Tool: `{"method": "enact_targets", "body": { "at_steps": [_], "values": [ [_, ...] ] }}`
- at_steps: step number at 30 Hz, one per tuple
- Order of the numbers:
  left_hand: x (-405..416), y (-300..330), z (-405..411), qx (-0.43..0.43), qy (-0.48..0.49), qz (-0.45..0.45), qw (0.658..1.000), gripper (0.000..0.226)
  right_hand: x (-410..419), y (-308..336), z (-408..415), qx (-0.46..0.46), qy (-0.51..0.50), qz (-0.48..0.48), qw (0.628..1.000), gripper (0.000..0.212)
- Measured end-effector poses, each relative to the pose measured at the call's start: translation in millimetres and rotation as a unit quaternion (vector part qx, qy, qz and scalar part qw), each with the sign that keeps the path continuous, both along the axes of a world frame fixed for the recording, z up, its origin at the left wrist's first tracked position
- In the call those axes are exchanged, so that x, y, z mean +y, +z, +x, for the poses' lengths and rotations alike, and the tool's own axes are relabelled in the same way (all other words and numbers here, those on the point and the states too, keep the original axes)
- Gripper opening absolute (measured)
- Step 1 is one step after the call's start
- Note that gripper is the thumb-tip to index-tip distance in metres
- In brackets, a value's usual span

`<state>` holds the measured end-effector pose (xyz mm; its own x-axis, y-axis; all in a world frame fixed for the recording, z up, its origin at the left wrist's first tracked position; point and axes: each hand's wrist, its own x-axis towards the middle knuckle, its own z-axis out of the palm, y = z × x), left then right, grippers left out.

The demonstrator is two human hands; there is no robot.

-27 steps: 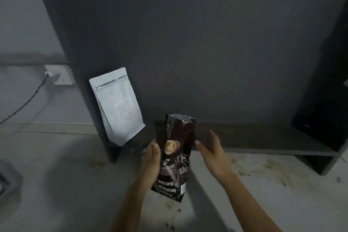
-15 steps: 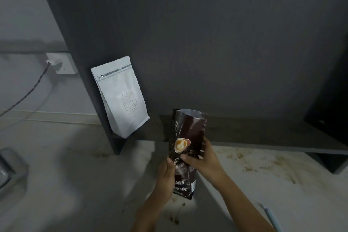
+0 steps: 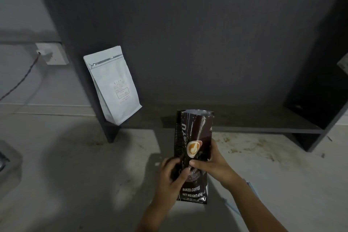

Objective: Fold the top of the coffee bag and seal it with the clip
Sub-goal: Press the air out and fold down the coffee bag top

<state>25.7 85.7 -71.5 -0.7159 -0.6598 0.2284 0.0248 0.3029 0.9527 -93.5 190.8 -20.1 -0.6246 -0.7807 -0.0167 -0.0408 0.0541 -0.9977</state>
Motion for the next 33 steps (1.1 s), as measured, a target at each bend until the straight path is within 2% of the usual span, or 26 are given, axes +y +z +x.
{"method": "enact_targets", "body": {
  "at_steps": [2, 4, 6, 8, 10, 11, 13, 15, 16, 18, 21, 26, 27, 30, 33],
  "values": [
    [-2, 2, 3, 0.008, -0.002, 0.02, 1.0, 0.058, 5, 2, 4, -0.007, 0.009, -0.006, 1.0, 0.091],
    [-6, 2, 3, -0.014, -0.034, 0.091, 0.995, 0.098, 7, 3, 8, -0.008, 0.003, -0.01, 1.0, 0.093],
    [-10, 4, 2, -0.05, -0.093, 0.16, 0.981, 0.121, 8, 7, 11, -0.006, -0.007, -0.01, 1.0, 0.091],
    [-11, 9, 3, -0.08, -0.145, 0.202, 0.965, 0.111, 8, 13, 13, -0.002, -0.026, -0.023, 0.999, 0.088],
    [-11, 10, 3, -0.085, -0.139, 0.216, 0.963, 0.091, 9, 25, 13, 0.013, -0.05, -0.054, 0.997, 0.087],
    [-12, 10, 3, -0.078, -0.131, 0.217, 0.964, 0.089, 9, 33, 13, 0.036, -0.068, -0.071, 0.994, 0.084],
    [-12, 11, 3, -0.067, -0.122, 0.216, 0.966, 0.092, 7, 56, 12, 0.151, -0.131, -0.065, 0.978, 0.067],
    [-12, 13, 2, -0.059, -0.117, 0.204, 0.97, 0.087, 3, 81, 9, 0.321, -0.193, -0.005, 0.927, 0.042],
    [-12, 15, 2, -0.058, -0.118, 0.197, 0.972, 0.085, 1, 93, 8, 0.383, -0.199, 0.036, 0.901, 0.033],
    [-11, 18, 1, -0.062, -0.117, 0.184, 0.974, 0.087, -7, 114, 8, 0.448, -0.161, 0.133, 0.869, 0.026],
    [-8, 18, -1, -0.059, -0.113, 0.172, 0.977, 0.085, -19, 129, 15, 0.465, -0.101, 0.217, 0.852, 0.024],
    [-1, 18, -1, -0.055, -0.125, 0.175, 0.975, 0.079, -33, 127, 23, 0.517, -0.087, 0.294, 0.799, 0.023],
    [-1, 17, -1, -0.057, -0.125, 0.173, 0.975, 0.08, -34, 127, 24, 0.514, -0.088, 0.285, 0.804, 0.019],
    [2, 15, -2, -0.06, -0.118, 0.153, 0.979, 0.085, -31, 129, 32, 0.467, -0.084, 0.222, 0.852, 0.012],
    [5, 13, -3, -0.061, -0.111, 0.147, 0.981, 0.089, -27, 130, 39, 0.472, -0.085, 0.183, 0.858, 0.012]
  ]
}}
